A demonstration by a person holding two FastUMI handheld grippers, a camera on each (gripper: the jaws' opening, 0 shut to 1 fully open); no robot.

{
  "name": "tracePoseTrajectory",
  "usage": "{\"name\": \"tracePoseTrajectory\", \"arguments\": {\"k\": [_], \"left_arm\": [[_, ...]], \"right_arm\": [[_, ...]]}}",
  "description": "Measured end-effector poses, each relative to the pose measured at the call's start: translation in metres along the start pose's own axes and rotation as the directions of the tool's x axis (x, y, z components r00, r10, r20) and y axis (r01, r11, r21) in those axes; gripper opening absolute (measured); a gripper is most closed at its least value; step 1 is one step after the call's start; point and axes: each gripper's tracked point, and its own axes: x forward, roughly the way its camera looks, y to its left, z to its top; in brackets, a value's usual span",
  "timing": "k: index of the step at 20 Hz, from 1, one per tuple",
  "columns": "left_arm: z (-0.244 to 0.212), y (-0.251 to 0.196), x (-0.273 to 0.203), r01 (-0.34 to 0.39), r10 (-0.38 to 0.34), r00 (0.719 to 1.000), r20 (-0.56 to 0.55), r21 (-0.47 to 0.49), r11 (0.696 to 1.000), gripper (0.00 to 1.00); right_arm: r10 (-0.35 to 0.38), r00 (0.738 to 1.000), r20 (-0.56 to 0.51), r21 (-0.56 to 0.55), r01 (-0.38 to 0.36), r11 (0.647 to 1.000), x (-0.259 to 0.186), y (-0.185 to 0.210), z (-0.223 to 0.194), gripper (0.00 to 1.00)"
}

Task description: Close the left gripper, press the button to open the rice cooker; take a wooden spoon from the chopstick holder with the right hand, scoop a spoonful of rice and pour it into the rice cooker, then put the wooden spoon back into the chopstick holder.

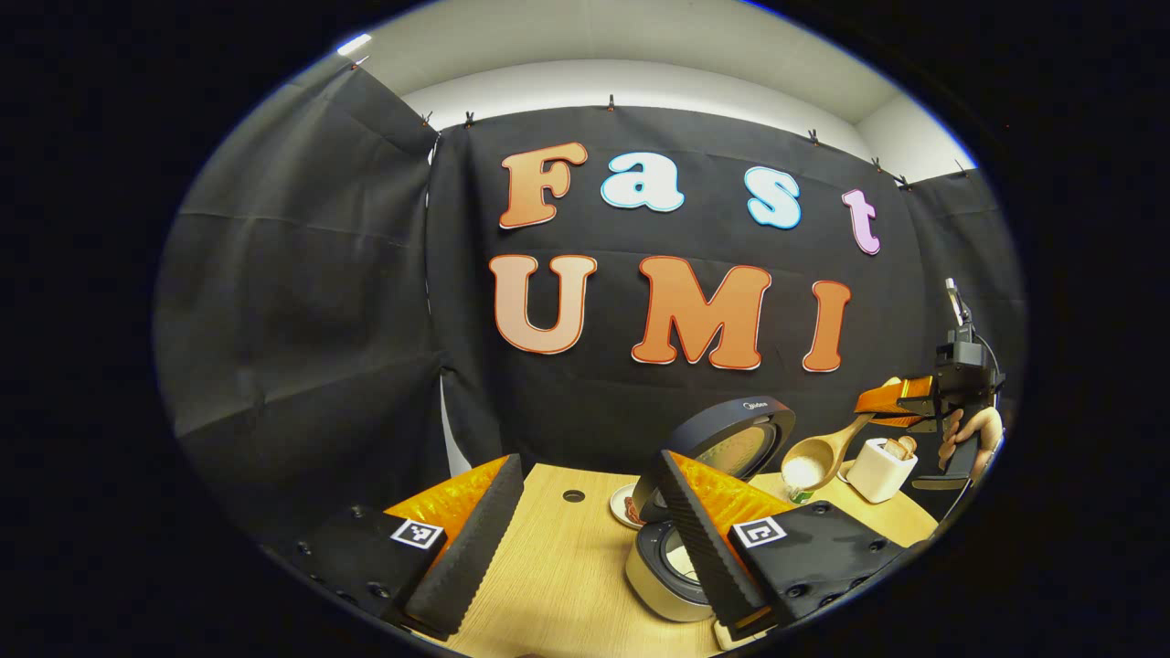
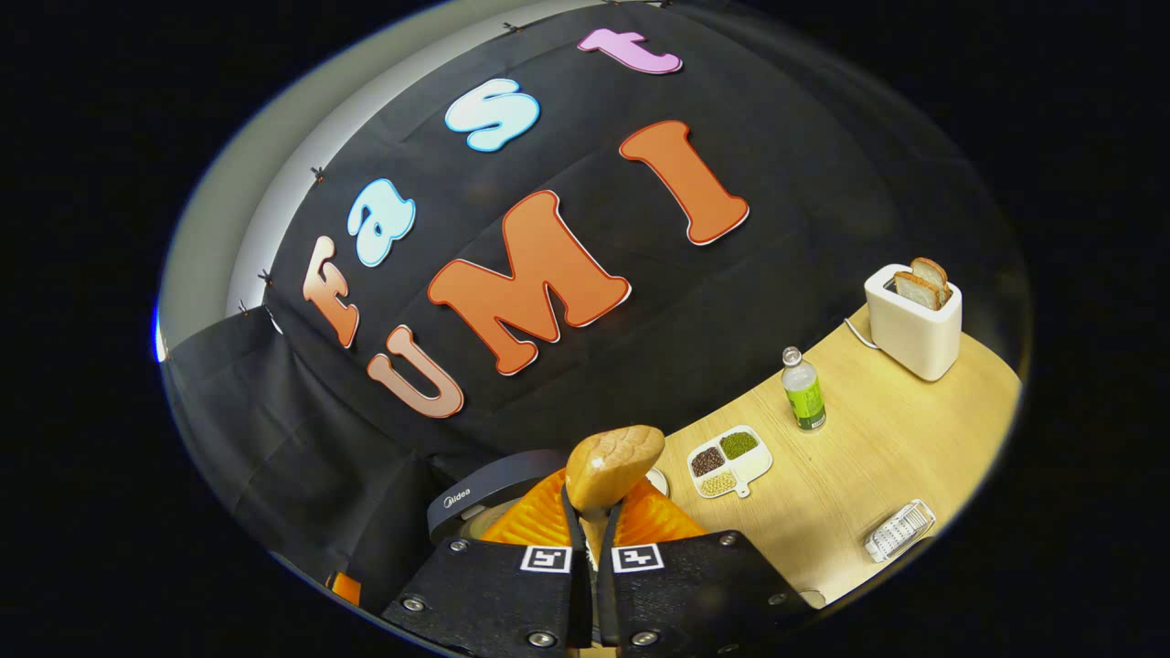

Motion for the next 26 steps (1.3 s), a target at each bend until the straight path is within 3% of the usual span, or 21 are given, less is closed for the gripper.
{"name": "tracePoseTrajectory", "arguments": {"k": [11,26], "left_arm": [[-0.006,0.006,0.000,0.003,-0.003,1.000,-0.008,0.008,1.000,0.97],[-0.012,0.015,-0.003,-0.003,0.003,1.000,-0.013,-0.003,1.000,0.97]], "right_arm": [[0.018,1.000,0.018,-0.176,-0.015,0.984,0.001,0.020,-0.006,0.02],[0.060,0.997,0.050,-0.374,-0.037,0.927,-0.009,0.050,-0.009,0.02]]}}
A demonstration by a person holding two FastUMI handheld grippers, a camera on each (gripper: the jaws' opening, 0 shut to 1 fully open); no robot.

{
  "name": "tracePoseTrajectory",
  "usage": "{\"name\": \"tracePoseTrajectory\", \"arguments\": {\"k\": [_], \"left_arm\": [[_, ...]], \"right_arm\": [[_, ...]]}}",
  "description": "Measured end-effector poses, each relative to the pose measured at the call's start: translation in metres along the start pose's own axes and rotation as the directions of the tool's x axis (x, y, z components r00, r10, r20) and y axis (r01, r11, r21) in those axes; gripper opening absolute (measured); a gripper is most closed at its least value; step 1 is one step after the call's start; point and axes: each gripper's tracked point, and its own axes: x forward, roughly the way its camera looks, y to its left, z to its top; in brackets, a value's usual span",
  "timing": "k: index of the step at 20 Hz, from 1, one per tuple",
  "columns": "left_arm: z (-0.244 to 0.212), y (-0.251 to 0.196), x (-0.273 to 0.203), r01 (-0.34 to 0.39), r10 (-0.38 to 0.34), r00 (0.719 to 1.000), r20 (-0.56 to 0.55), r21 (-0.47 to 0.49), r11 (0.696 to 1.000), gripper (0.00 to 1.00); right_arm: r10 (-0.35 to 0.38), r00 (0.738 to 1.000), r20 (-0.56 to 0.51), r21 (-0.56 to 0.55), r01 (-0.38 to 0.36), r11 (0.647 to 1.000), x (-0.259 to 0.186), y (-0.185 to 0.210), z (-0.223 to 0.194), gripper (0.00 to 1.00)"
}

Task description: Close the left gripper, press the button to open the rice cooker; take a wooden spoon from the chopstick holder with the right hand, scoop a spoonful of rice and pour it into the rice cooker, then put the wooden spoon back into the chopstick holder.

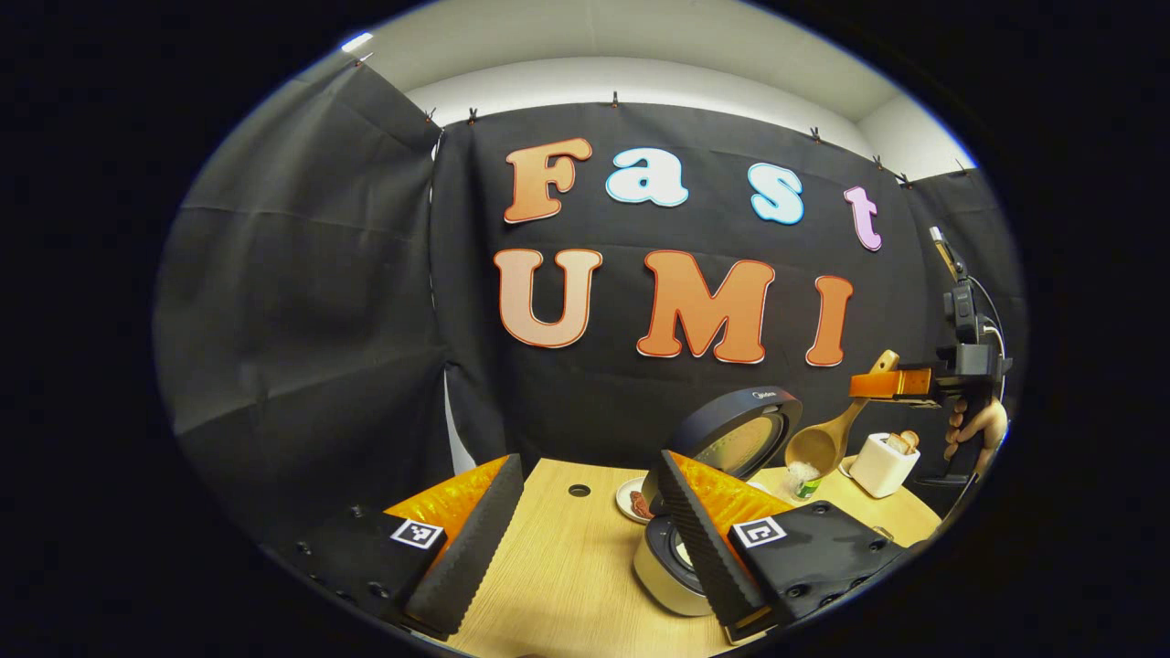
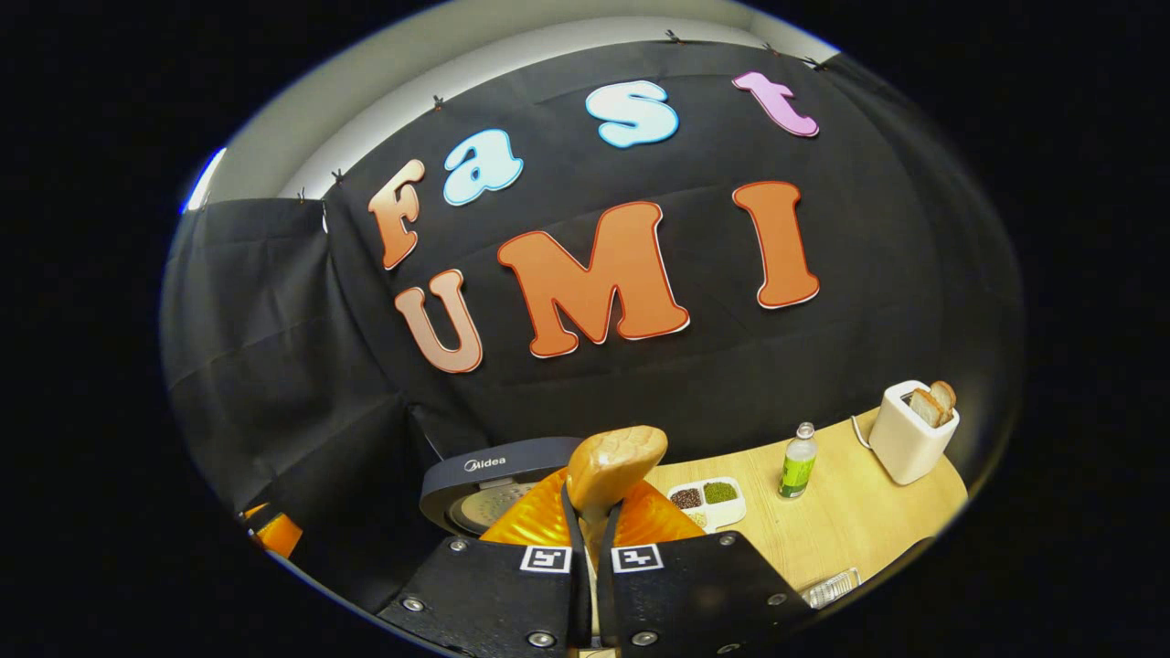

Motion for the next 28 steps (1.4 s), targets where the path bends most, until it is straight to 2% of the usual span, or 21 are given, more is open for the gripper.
{"name": "tracePoseTrajectory", "arguments": {"k": [6,12,14,23,25,28], "left_arm": [[-0.003,0.007,-0.001,-0.005,0.005,1.000,-0.005,-0.007,1.000,0.97],[-0.008,0.009,0.000,-0.009,0.009,1.000,-0.014,-0.014,1.000,0.99],[-0.011,0.009,-0.001,-0.009,0.009,1.000,-0.018,-0.010,1.000,0.97],[-0.017,0.018,-0.008,-0.025,0.025,0.999,-0.035,0.005,1.000,0.97],[-0.016,0.019,-0.011,-0.024,0.024,0.999,-0.034,0.006,1.000,0.97],[-0.019,0.018,-0.013,-0.026,0.025,0.999,-0.036,-0.006,1.000,0.97]], "right_arm": [[0.019,1.000,0.006,-0.067,-0.018,0.998,-0.002,0.012,-0.001,0.02],[0.025,1.000,0.008,-0.196,-0.023,0.980,-0.002,0.024,-0.009,0.02],[0.032,0.999,0.001,-0.228,-0.031,0.973,-0.002,0.028,-0.014,0.02],[0.037,0.999,0.005,-0.408,-0.032,0.912,-0.004,0.035,-0.030,0.02],[0.048,0.999,-0.011,-0.412,-0.049,0.910,-0.004,0.038,-0.036,0.02],[0.063,0.997,-0.035,-0.360,-0.072,0.930,-0.007,0.039,-0.040,0.02]]}}
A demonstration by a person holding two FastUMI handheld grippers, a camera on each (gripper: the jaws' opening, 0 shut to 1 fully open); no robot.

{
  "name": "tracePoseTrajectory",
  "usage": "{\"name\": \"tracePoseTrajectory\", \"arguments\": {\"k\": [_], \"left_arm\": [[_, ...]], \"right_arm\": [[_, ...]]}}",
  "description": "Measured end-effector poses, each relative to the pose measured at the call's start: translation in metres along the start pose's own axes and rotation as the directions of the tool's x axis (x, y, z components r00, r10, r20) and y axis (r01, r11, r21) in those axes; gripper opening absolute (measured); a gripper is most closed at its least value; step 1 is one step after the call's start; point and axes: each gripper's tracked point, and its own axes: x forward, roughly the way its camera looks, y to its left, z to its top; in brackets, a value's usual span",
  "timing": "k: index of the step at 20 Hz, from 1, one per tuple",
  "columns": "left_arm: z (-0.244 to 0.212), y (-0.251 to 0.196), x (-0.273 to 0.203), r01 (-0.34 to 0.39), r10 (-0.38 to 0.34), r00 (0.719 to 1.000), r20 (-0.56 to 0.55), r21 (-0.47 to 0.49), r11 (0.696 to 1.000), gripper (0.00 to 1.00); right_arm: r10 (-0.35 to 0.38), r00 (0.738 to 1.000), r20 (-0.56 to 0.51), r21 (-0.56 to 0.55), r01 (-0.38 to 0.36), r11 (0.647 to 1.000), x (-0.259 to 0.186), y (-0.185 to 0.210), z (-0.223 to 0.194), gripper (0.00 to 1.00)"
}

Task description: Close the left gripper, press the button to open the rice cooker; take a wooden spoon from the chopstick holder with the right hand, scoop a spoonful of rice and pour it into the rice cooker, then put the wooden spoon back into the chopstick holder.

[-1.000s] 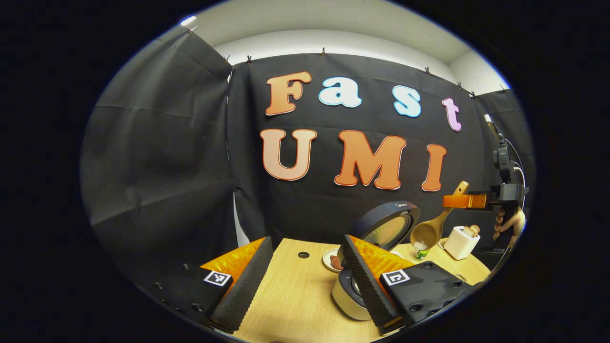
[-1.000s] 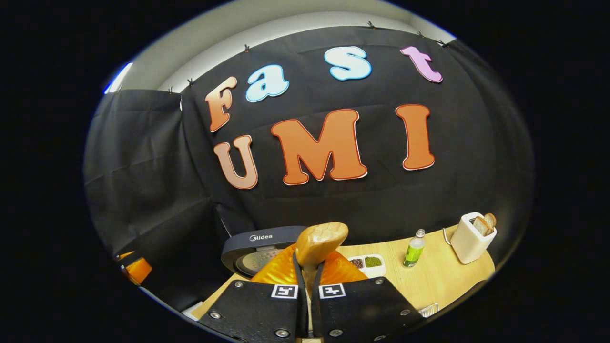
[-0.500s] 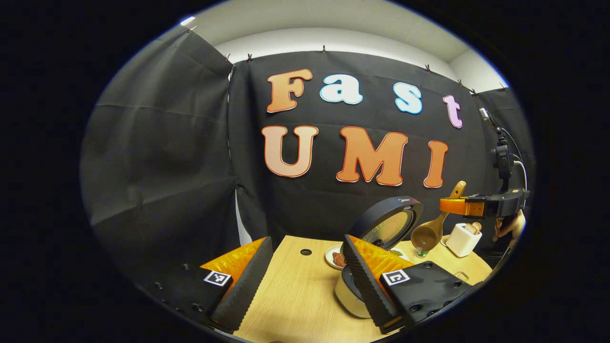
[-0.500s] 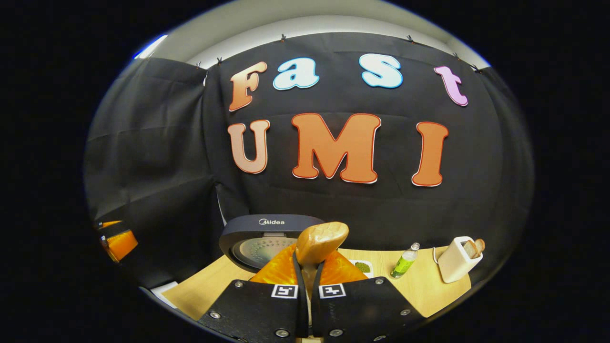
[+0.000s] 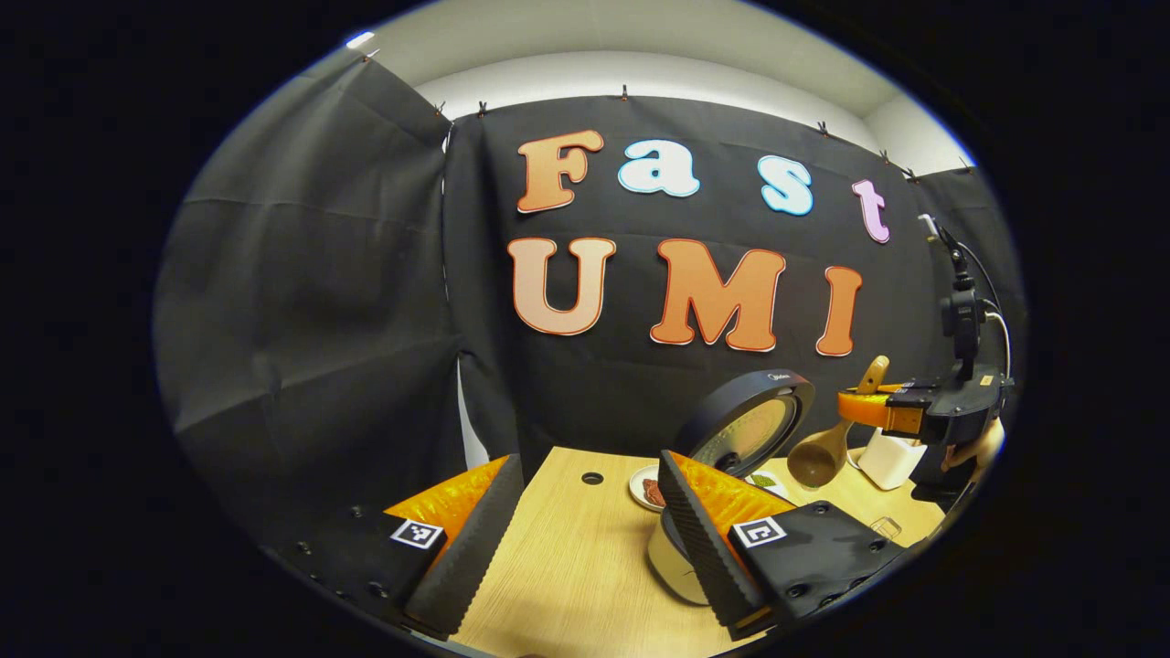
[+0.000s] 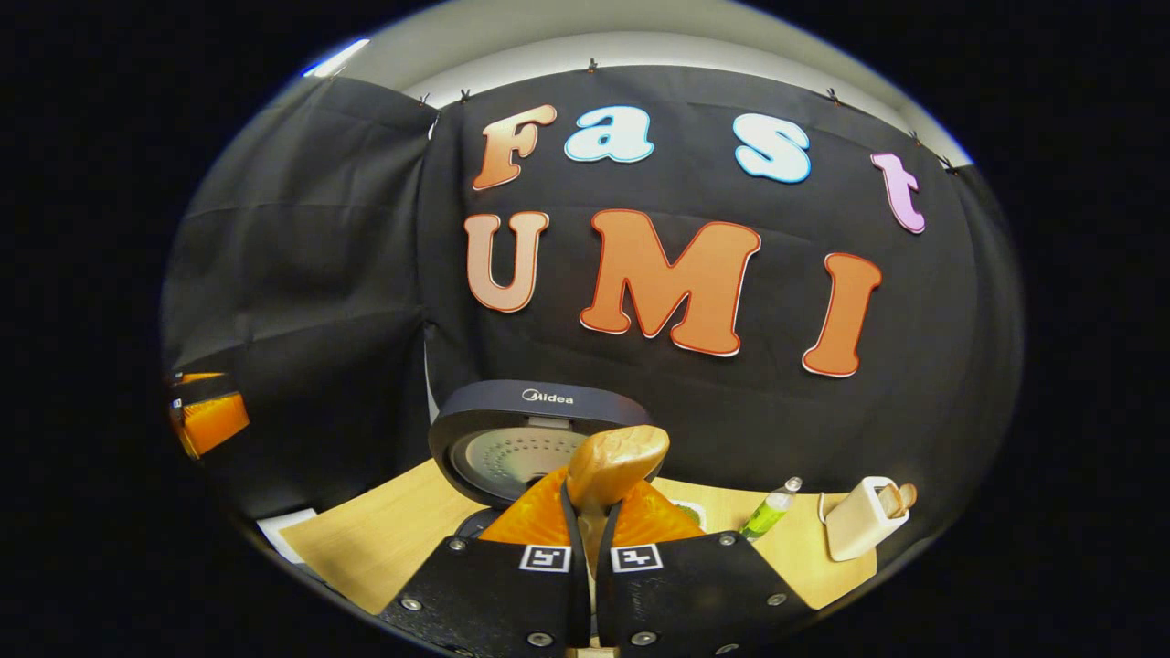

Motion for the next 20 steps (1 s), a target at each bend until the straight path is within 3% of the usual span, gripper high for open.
{"name": "tracePoseTrajectory", "arguments": {"k": [8,14,20], "left_arm": [[0.016,-0.014,-0.001,0.023,-0.023,0.999,0.035,0.003,1.000,0.99],[0.020,-0.030,0.007,0.060,-0.060,0.996,0.061,-0.006,0.998,0.97],[0.021,-0.044,0.009,0.066,-0.065,0.995,0.072,-0.006,0.998,0.97]], "right_arm": [[-0.024,1.000,0.002,0.130,0.024,0.991,-0.034,-0.042,0.009,0.02],[-0.147,0.989,0.005,0.153,0.145,0.978,-0.080,-0.118,0.005,0.02],[-0.259,0.964,-0.058,0.204,0.266,0.942,-0.126,-0.192,-0.044,0.02]]}}
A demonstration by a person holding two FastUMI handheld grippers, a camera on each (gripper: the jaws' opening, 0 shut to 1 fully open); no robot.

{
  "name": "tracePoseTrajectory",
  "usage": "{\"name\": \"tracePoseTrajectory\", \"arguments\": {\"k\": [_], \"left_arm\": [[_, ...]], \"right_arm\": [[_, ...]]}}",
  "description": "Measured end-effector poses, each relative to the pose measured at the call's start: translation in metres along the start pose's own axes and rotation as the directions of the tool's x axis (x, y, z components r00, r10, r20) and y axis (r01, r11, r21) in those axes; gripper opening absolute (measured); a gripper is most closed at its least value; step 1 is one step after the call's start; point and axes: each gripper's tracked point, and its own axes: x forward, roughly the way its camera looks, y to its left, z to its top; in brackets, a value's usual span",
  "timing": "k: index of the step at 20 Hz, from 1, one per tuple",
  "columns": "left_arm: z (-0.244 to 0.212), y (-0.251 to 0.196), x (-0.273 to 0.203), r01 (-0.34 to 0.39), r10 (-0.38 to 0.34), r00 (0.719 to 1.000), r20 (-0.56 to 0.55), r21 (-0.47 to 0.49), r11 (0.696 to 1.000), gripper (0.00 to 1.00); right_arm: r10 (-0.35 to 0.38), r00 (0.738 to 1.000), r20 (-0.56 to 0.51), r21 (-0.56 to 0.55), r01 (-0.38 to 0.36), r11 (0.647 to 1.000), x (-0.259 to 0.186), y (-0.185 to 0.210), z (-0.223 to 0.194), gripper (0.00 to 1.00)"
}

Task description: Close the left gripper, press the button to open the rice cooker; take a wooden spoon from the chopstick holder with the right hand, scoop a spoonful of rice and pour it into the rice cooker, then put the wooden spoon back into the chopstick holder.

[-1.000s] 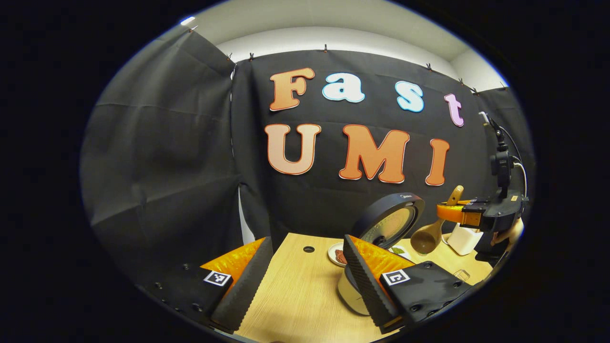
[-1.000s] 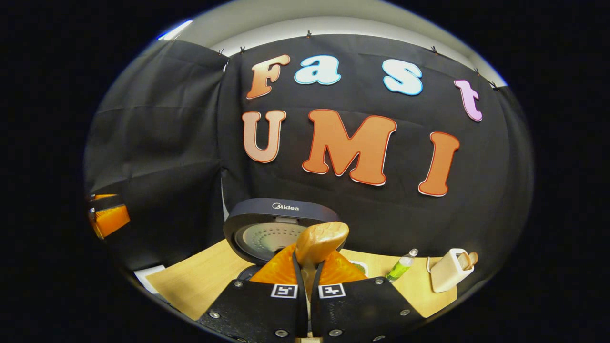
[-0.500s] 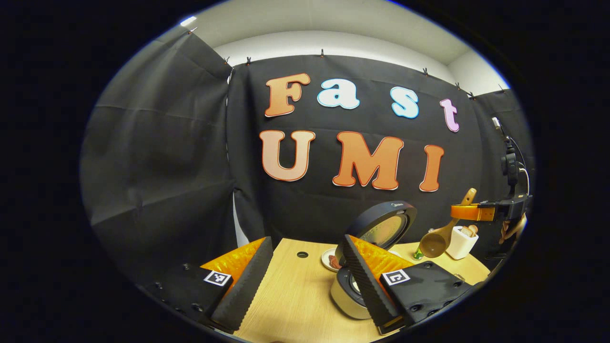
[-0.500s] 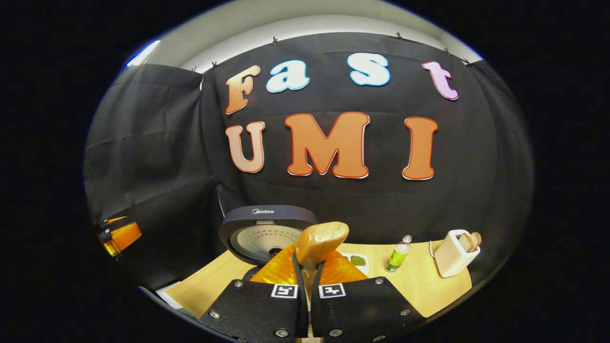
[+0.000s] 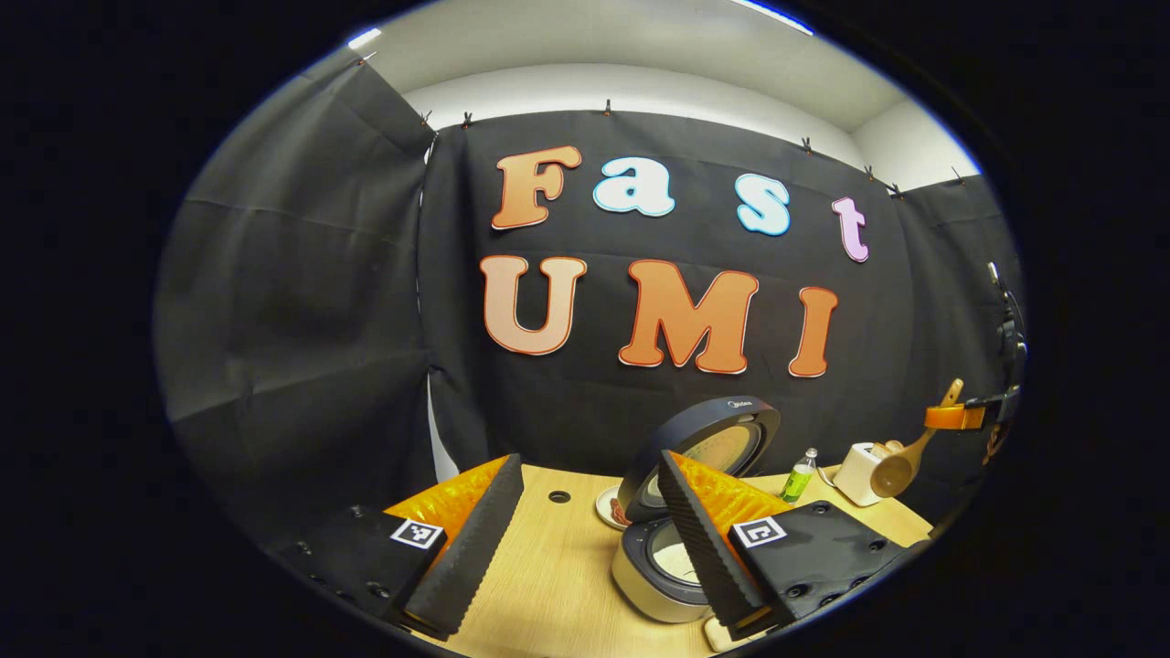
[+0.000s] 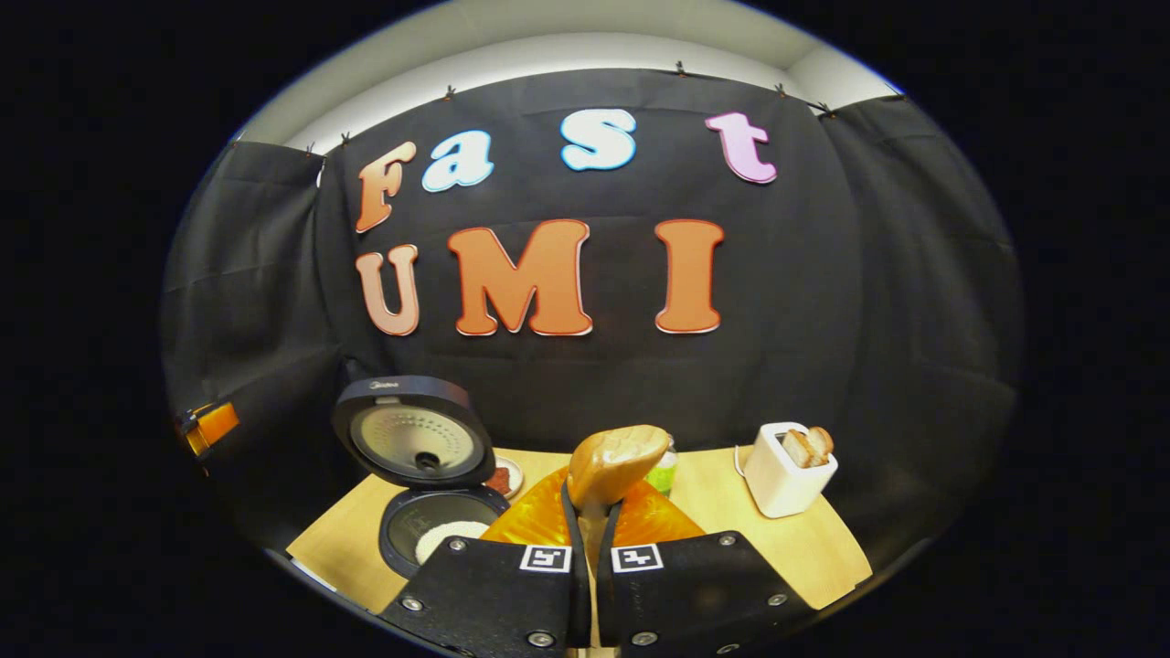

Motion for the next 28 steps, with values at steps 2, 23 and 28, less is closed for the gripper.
{"name": "tracePoseTrajectory", "arguments": {"k": [2,23,28], "left_arm": [[-0.002,-0.004,-0.001,-0.007,0.007,1.000,-0.001,0.014,1.000,0.97],[-0.002,-0.015,-0.034,-0.103,0.106,0.994,-0.023,0.091,0.991,0.99],[-0.002,-0.010,-0.036,-0.119,0.122,0.992,-0.026,0.096,0.988,0.99]], "right_arm": [[-0.022,0.999,-0.043,0.046,0.024,0.999,-0.005,-0.024,-0.026,0.02],[0.032,0.941,-0.337,0.253,0.057,0.966,0.054,-0.088,-0.225,0.03],[0.065,0.934,-0.352,0.260,0.031,0.965,0.055,-0.086,-0.241,0.11]]}}
